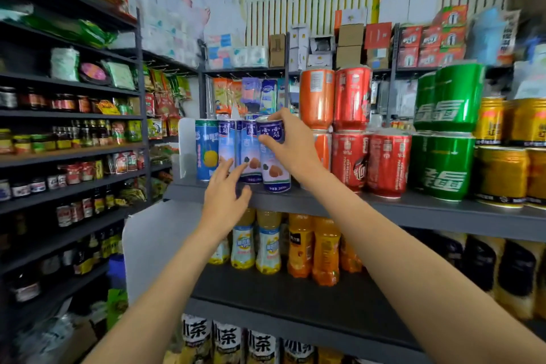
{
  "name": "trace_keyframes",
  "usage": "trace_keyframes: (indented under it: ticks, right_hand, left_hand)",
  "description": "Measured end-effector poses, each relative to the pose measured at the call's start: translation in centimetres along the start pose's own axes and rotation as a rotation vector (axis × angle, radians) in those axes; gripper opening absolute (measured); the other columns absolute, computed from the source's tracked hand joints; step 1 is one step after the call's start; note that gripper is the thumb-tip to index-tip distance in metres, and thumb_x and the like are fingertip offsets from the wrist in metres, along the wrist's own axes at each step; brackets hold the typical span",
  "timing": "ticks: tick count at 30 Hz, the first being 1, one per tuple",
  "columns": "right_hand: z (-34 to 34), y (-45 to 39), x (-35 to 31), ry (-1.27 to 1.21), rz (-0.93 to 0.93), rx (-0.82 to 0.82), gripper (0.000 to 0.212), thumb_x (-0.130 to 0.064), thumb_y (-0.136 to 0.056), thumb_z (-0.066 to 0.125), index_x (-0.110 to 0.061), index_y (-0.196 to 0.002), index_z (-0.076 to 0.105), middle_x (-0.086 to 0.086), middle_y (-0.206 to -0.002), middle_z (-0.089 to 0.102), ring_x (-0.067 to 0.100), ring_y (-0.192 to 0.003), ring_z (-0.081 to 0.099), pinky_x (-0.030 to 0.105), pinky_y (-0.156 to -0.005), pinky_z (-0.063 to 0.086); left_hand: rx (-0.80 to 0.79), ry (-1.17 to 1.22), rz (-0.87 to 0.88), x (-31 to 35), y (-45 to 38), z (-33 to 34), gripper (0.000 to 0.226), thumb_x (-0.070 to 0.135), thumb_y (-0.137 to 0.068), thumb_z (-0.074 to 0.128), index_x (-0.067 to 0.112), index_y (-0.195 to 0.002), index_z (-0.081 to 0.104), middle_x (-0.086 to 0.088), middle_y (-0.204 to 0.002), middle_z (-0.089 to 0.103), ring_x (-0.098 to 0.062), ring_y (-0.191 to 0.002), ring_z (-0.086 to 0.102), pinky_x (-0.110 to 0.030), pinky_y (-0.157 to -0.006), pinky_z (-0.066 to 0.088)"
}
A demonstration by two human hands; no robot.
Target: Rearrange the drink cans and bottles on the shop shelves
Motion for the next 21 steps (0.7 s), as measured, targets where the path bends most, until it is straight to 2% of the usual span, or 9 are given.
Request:
trace_keyframes:
  ticks: [2,5,8,10,12,14,17,19,21]
  right_hand:
    - [1.8,-1.0,0.4,0.147,0.004,0.009,0.036,-0.021,-0.09,0.061,-0.005,-0.12,0.047,0.014,-0.124,0.045,0.024,-0.103,0.051,0.018,-0.08,0.033]
    - [3.3,-1.5,0.9,0.505,-0.049,-0.006,0.048,-0.017,-0.088,0.064,0.001,-0.128,0.043,0.024,-0.14,0.032,0.036,-0.119,0.046,0.035,-0.091,0.045]
    - [3.7,-0.6,1.4,0.785,-0.173,-0.007,0.074,-0.006,-0.054,0.089,0.003,-0.119,0.056,0.031,-0.127,0.05,0.045,-0.115,0.053,0.045,-0.088,0.05]
    - [4.0,0.6,2.0,0.929,-0.203,0.006,0.078,-0.011,-0.044,0.092,-0.002,-0.115,0.062,0.028,-0.127,0.053,0.044,-0.117,0.053,0.043,-0.087,0.051]
    - [4.3,1.9,2.3,0.946,-0.185,0.0,0.075,-0.01,-0.045,0.092,-0.005,-0.115,0.063,0.025,-0.134,0.049,0.042,-0.121,0.05,0.038,-0.081,0.054]
    - [4.5,2.8,2.7,0.939,-0.139,-0.006,0.072,-0.006,-0.046,0.091,-0.005,-0.113,0.064,0.023,-0.135,0.049,0.041,-0.118,0.052,0.032,-0.065,0.057]
    - [4.3,3.3,3.0,0.946,-0.085,-0.004,0.067,-0.001,-0.048,0.087,-0.007,-0.111,0.064,0.018,-0.132,0.052,0.034,-0.104,0.051,0.026,-0.041,0.049]
    - [4.3,3.4,3.3,0.964,-0.046,-0.025,0.065,0.0,-0.044,0.088,-0.005,-0.105,0.067,0.018,-0.125,0.057,0.033,-0.094,0.06,0.026,-0.039,0.047]
    - [4.5,3.5,3.5,0.966,-0.031,-0.053,0.052,0.0,-0.04,0.088,-0.004,-0.088,0.068,0.019,-0.118,0.061,0.033,-0.086,0.064,0.027,-0.041,0.048]
  left_hand:
    - [-0.019,-0.046,-0.002,-1.2,-1.1,0.3,0.052,0.021,-0.095,0.049,0.02,-0.144,0.032,-0.007,-0.156,0.015,-0.021,-0.145,0.004,-0.036,-0.115,0.009]
    - [0.028,-0.097,-0.065,-2.6,-2.7,0.1,0.057,0.028,-0.095,0.048,0.029,-0.146,0.023,-0.006,-0.158,0.001,-0.026,-0.144,-0.008,-0.043,-0.115,0.005]
    - [0.041,0.019,-0.167,-4.2,-4.2,-0.2,0.061,0.03,-0.094,0.05,0.039,-0.145,0.018,-0.01,-0.157,-0.006,-0.035,-0.142,-0.013,-0.051,-0.112,0.006]
    - [0.012,0.044,-0.175,-4.5,-4.9,0.4,0.062,0.032,-0.094,0.051,0.041,-0.145,0.017,-0.01,-0.156,-0.01,-0.038,-0.141,-0.012,-0.052,-0.112,0.008]
    - [-0.007,-0.011,-0.159,-4.2,-5.2,1.2,0.06,0.036,-0.094,0.048,0.039,-0.146,0.018,-0.007,-0.157,-0.01,-0.038,-0.141,-0.011,-0.052,-0.112,0.009]
    - [0.014,-0.09,-0.138,-3.5,-5.0,1.7,0.058,0.037,-0.095,0.046,0.036,-0.147,0.019,-0.007,-0.157,-0.004,-0.035,-0.142,-0.007,-0.051,-0.112,0.012]
    - [0.055,-0.084,-0.115,-3.2,-4.8,1.9,0.061,0.034,-0.094,0.048,0.032,-0.147,0.02,-0.014,-0.155,0.005,-0.033,-0.142,0.007,-0.046,-0.11,0.02]
    - [0.064,-0.051,-0.101,-3.4,-4.9,1.8,0.062,0.032,-0.091,0.052,0.031,-0.146,0.024,-0.016,-0.153,0.01,-0.033,-0.139,0.014,-0.044,-0.109,0.024]
    - [0.076,-0.036,-0.082,-3.5,-5.0,1.7,0.061,0.031,-0.089,0.055,0.032,-0.144,0.029,-0.014,-0.151,0.015,-0.033,-0.136,0.02,-0.045,-0.106,0.027]
Point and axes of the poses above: each hand's wrist, its own y-axis away from the middle knuckle, its own z-axis out of the palm, x = y × z, the point moved 8 cm from there along -y, towards the middle knuckle
